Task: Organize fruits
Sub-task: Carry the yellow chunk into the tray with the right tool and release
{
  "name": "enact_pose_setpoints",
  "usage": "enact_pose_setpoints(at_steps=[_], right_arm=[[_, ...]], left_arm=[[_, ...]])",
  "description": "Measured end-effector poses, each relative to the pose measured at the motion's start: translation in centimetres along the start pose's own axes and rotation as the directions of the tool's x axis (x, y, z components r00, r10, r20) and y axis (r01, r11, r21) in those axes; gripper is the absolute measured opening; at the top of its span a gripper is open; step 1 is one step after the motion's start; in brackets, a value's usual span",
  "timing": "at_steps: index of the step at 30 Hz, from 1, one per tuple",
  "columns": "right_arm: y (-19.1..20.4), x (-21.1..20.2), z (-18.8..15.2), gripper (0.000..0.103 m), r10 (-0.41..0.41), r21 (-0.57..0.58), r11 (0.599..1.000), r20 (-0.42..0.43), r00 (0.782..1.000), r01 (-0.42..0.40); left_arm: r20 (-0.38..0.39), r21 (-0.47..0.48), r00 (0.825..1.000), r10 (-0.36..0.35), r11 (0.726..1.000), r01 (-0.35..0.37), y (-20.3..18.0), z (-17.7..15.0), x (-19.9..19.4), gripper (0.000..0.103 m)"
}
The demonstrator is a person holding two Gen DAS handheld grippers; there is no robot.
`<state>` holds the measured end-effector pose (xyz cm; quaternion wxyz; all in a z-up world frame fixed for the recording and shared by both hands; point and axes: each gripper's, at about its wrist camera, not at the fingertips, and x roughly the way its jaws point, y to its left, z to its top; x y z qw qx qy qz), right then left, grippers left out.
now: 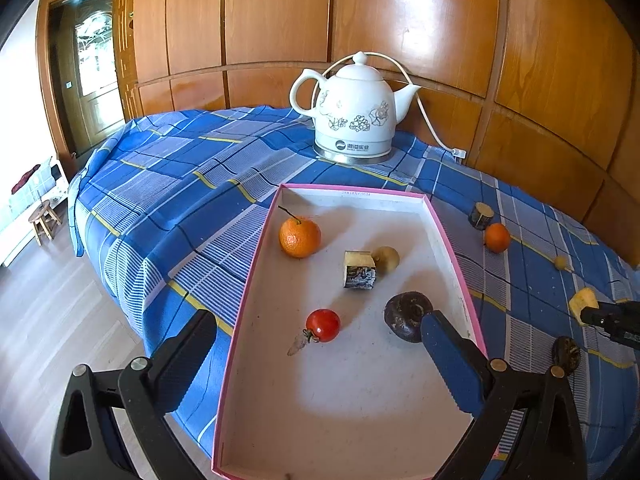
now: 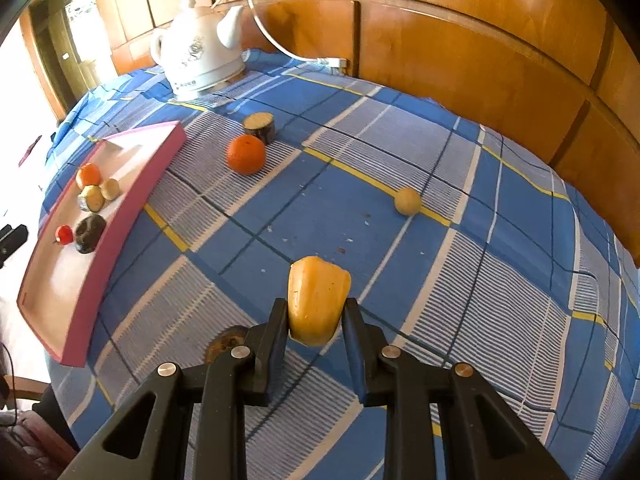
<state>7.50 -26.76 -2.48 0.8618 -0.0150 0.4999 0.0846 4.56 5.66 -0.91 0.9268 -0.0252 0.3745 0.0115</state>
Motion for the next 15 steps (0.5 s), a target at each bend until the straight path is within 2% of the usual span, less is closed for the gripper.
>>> enact_pose_setpoints(at_steps=[8, 15], right_arm=[[4.7, -1.8, 0.6, 0.027, 0.096, -0.053, 0.994, 0.031, 0.995, -0.094], [9.9, -2.5, 0.9, 0.027, 0.212, -0.101, 0.973, 0.058, 0.976, -0.205]], left_arm=[[0.009, 0.006, 1.000, 0.000, 1.000, 0.000, 0.2, -0.1, -0.2, 0.103], [0.008, -0.005, 1.000, 0.003, 1.000, -0.003, 0.7, -0.2, -0.2, 0.103]])
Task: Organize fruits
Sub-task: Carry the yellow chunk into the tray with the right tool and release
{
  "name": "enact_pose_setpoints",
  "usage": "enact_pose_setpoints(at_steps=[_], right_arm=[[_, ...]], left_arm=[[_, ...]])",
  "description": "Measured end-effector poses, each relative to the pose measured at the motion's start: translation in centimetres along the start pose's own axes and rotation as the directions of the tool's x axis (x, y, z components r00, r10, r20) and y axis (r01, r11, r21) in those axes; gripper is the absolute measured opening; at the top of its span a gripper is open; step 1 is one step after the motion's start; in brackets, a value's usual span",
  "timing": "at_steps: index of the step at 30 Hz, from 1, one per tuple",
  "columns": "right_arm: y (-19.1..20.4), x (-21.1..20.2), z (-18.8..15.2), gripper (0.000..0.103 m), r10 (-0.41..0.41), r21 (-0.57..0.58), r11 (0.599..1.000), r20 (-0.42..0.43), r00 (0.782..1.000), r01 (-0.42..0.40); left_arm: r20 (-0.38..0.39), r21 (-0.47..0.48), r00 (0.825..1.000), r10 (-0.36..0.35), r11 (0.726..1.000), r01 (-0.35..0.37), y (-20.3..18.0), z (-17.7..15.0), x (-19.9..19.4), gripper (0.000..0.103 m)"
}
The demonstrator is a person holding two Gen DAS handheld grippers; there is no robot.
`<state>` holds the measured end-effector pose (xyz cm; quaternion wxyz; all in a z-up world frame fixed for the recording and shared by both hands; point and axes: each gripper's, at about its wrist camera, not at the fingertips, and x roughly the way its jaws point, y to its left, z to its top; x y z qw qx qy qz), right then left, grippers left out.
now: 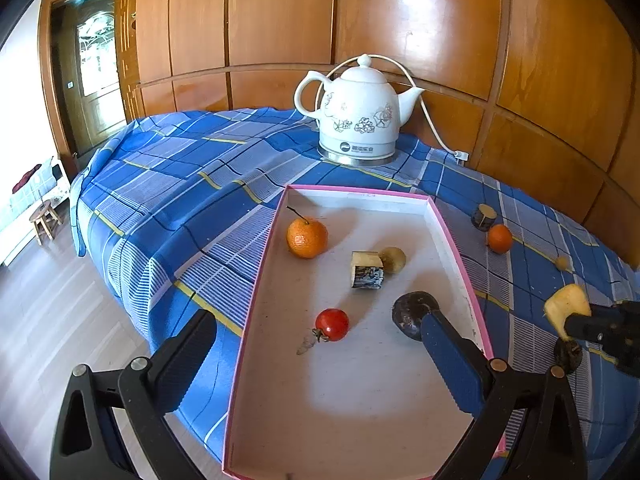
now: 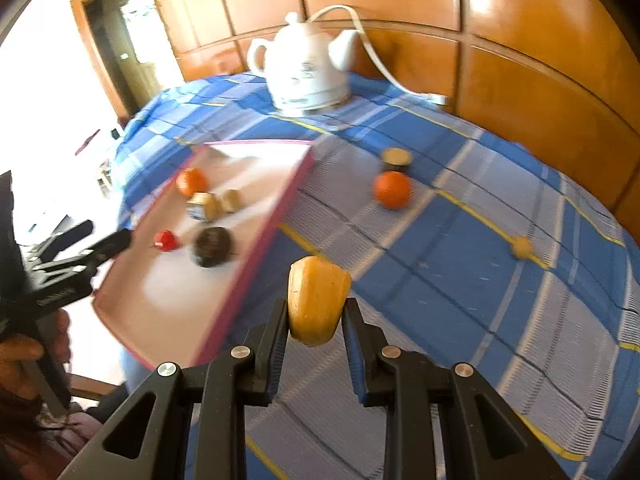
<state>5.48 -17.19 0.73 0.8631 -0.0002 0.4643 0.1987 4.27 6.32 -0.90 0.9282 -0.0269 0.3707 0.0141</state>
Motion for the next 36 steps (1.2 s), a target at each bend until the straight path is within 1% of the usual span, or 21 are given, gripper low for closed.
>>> enact_pose_setpoints(at_steps=[9, 13, 17, 23, 26, 28, 31, 36], right_arm=[[4.9, 0.6, 0.2, 0.027, 0.118, -0.052, 0.992, -0.006, 0.993, -0.119], [6.5, 0.9, 0.4, 0.027, 0.145, -0.071, 0.987, -0.019, 0.989, -0.146], [7.7, 1.8, 0.7, 0.027, 0.155, -0.092, 0.983, -0.040, 0.987, -0.158], [8.8, 4.7, 1.4, 0.028, 0.139, -0.091, 0.985, -0.100, 0.985, -0.148], [8.9, 6.5, 1.5, 0.029, 0.100, -0.091, 0.990, -0.126, 0.987, -0.112], [8.8, 7.2, 1.4, 0.029, 0.086, -0.088, 0.991, -0.130, 0.988, -0.098], [8.6, 7.7, 1.3, 0.034, 0.066, -0.091, 0.993, -0.131, 0.989, -0.078], [8.7, 6.8, 0.8, 0.034, 0.056, -0.114, 0.991, -0.109, 0.992, -0.069]], left_arm=[[0.003, -0.008, 1.000, -0.001, 1.000, 0.001, 0.6, -0.1, -0.1, 0.103], [0.003, -0.011, 1.000, -0.001, 1.000, 0.001, 0.9, -0.2, -0.1, 0.103], [0.001, -0.015, 1.000, -0.004, 1.000, 0.004, 1.2, -0.1, 0.0, 0.103], [0.016, -0.036, 1.000, 0.005, 0.999, -0.005, 2.3, 0.2, -0.2, 0.103], [0.012, -0.049, 1.000, 0.018, 0.999, -0.017, 3.0, 0.2, -0.1, 0.103], [0.009, -0.056, 1.000, 0.009, 0.998, -0.009, 3.4, 0.2, 0.0, 0.103], [0.002, -0.075, 1.000, -0.003, 0.997, 0.003, 3.9, 0.2, 0.2, 0.103], [0.002, -0.077, 0.999, -0.039, 0.996, 0.039, 3.9, 0.3, 0.1, 0.102]])
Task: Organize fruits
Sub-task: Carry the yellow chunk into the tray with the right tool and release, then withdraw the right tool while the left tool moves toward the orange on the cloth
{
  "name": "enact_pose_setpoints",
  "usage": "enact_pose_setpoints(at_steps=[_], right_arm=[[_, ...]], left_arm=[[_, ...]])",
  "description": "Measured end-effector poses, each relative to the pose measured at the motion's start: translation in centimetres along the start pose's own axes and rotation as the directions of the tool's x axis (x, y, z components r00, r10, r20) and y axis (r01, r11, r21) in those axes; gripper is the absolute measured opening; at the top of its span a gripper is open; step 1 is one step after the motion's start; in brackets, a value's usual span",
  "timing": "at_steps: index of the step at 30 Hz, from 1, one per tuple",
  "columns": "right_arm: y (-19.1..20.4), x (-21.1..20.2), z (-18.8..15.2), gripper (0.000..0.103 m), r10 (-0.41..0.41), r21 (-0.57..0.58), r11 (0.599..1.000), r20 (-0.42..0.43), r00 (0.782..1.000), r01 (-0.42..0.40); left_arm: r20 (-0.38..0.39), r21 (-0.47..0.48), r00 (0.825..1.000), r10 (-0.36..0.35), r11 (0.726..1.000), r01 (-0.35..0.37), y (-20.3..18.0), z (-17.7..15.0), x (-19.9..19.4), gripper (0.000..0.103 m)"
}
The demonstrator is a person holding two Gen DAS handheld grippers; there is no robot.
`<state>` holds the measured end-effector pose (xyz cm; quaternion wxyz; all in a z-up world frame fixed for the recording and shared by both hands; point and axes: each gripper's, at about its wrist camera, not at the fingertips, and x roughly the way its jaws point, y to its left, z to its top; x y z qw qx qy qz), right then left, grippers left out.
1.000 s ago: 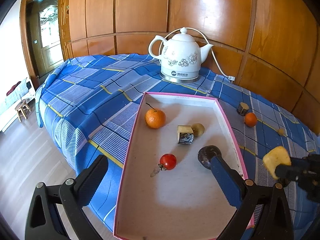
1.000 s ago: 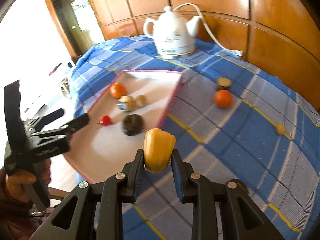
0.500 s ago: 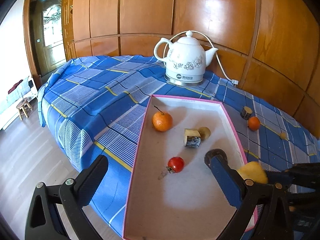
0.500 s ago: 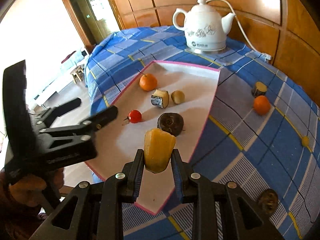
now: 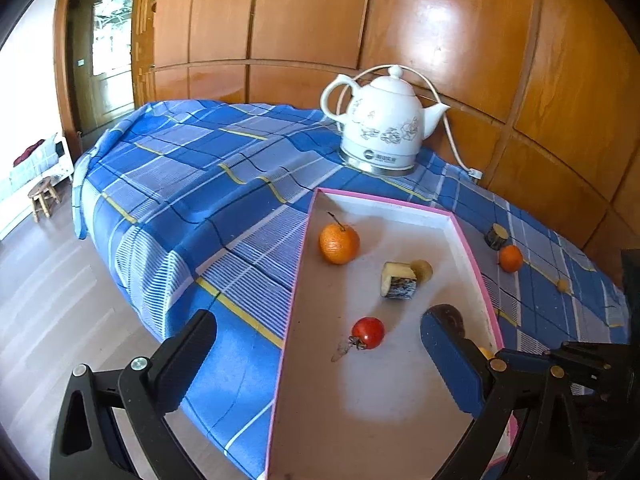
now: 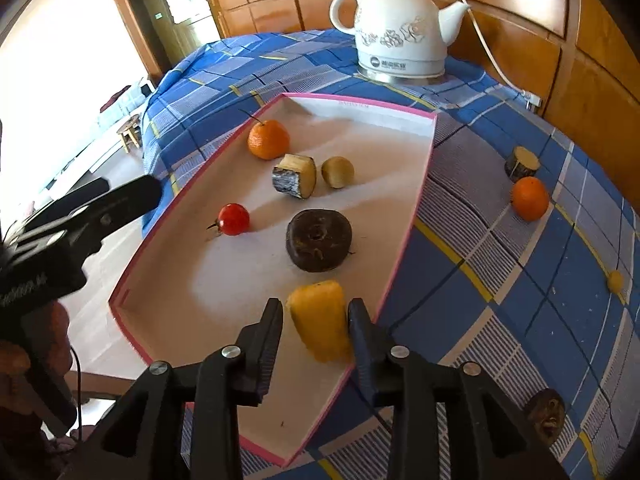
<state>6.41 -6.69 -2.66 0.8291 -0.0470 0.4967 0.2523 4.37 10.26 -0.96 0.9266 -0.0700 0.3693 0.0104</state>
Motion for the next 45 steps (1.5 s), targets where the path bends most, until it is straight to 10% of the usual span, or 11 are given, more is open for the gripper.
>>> enact_pose_setpoints(at_steps=[35, 45], right_arm=[[-1.4, -4.2, -0.5, 0.031, -0.078, 0.038, 0.997, 0.122, 0.990, 0.073], [-5.3, -12.4, -1.8, 0.039, -0.301, 0.153, 0.953, 0.375, 0.877, 0.261]], left_arm=[[0.004, 0.045, 1.000, -0.026, 0.999, 0.026, -1.4, -0.3, -1.0, 0.102], [0.018, 0.072, 0.999, -0.038, 0.997, 0.037, -2.2, -0.4, -1.5, 0.102]])
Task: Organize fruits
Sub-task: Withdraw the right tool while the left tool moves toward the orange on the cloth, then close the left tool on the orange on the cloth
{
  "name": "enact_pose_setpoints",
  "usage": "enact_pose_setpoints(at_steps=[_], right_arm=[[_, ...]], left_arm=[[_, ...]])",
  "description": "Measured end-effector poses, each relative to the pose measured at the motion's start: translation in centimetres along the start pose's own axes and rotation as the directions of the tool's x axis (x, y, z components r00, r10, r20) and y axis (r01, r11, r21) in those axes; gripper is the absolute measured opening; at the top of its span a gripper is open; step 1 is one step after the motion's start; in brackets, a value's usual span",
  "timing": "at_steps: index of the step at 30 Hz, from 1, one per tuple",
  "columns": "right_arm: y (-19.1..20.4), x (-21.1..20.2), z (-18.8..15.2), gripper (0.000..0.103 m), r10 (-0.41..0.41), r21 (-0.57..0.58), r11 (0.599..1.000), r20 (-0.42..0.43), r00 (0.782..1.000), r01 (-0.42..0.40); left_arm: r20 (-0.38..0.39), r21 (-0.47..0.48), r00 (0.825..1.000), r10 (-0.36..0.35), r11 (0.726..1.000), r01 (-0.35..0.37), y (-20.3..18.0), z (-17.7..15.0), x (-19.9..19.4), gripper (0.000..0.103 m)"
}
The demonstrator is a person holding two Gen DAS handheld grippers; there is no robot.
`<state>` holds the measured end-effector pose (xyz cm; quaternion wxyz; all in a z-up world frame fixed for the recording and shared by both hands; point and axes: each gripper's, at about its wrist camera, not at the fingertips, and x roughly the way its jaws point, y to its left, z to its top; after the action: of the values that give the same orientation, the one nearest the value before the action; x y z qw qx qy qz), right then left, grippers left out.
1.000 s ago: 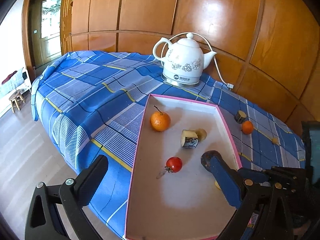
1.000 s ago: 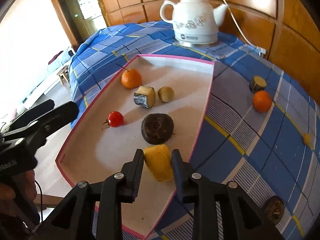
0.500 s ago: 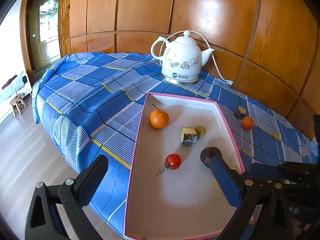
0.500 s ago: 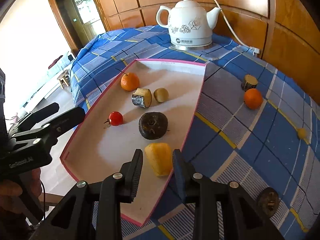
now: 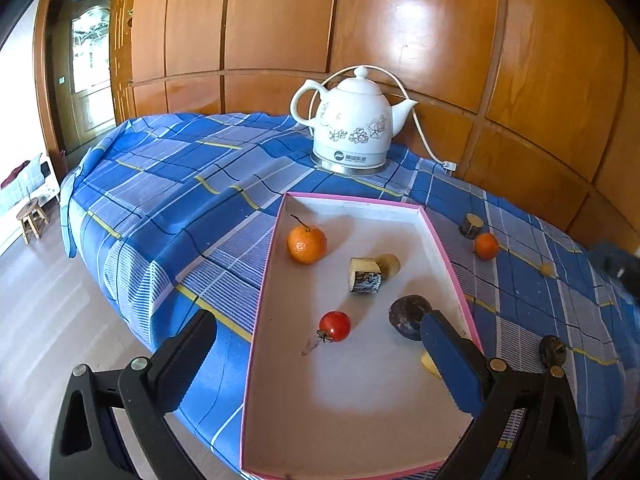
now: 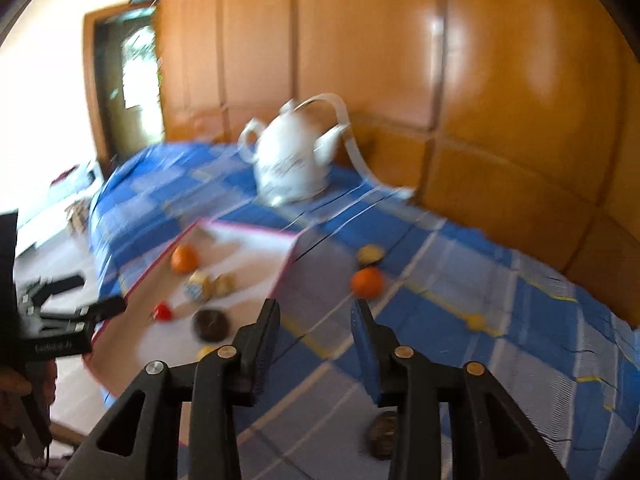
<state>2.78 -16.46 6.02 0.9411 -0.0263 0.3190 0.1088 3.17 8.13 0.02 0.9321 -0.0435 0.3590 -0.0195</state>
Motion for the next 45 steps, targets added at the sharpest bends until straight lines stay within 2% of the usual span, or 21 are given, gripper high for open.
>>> enact_pose_setpoints(at_steps=[4, 9, 12, 16, 21, 25, 26, 28, 33, 36, 41, 45], right_arm=[[-3.3, -0.8, 0.5, 0.042, -0.058, 0.058, 0.997, -0.024, 0.998, 0.059], [-6.4, -1.5, 0.4, 0.042, -0.089, 0.058, 0.994, -0.054, 0.995, 0.092], [-7.9, -0.5, -0.1, 0.043, -0.096, 0.037, 0.994, -0.132, 0.987, 0.102], [-10.4, 1.4, -1.5, 0.043, -0.146, 0.011, 0.988, -0.249, 0.957, 0.154], [-14.0, 3.2, -3.5, 0.043, -0.134, 0.087, 0.982, -0.317, 0.939, 0.170], [-17.2, 3.9, -5.1, 0.043, -0.078, 0.237, 0.957, -0.348, 0.934, 0.168], [-17.6, 3.8, -5.1, 0.043, -0.072, 0.256, 0.952, -0.351, 0.933, 0.170], [-18.3, 3.2, -4.7, 0.043, -0.056, 0.290, 0.945, -0.318, 0.946, 0.154], [-19.3, 2.2, -4.4, 0.043, -0.027, 0.382, 0.914, -0.283, 0.959, 0.139], [-19.8, 2.4, -4.5, 0.043, -0.020, 0.414, 0.898, -0.304, 0.953, 0.151], [-20.7, 2.4, -4.8, 0.044, 0.003, 0.465, 0.872, -0.315, 0.949, 0.152], [-21.2, 2.5, -5.1, 0.044, 0.059, 0.516, 0.849, -0.304, 0.951, 0.113]], left_arm=[[0.001, 0.015, 1.000, -0.006, 1.000, 0.006, -0.5, 0.0, -0.1, 0.102], [-0.007, 0.036, 1.000, -0.021, 0.999, 0.021, -1.1, 0.0, 0.0, 0.102], [-0.005, 0.056, 1.000, -0.025, 0.998, 0.025, -1.7, 0.1, 0.0, 0.102], [0.000, 0.081, 0.999, -0.034, 0.996, 0.034, -2.4, 0.8, -0.1, 0.102], [-0.007, 0.111, 0.998, -0.063, 0.992, 0.064, -3.5, 1.8, 0.1, 0.100], [-0.059, 0.120, 0.990, -0.127, 0.984, 0.134, -5.1, 2.8, 0.9, 0.095], [-0.079, 0.128, 0.986, -0.149, 0.979, 0.158, -5.7, 3.1, 1.3, 0.091], [-0.096, 0.148, 0.981, -0.168, 0.972, 0.181, -7.0, 3.5, 1.7, 0.088], [-0.144, 0.190, 0.962, -0.234, 0.947, 0.259, -10.7, 4.6, 3.1, 0.083], [-0.164, 0.212, 0.957, -0.241, 0.938, 0.272, -12.8, 5.4, 4.4, 0.082], [-0.216, 0.244, 0.948, -0.235, 0.927, 0.286, -16.1, 6.6, 7.5, 0.065], [-0.255, 0.257, 0.941, -0.222, 0.923, 0.287, -18.6, 7.3, 10.3, 0.063]])
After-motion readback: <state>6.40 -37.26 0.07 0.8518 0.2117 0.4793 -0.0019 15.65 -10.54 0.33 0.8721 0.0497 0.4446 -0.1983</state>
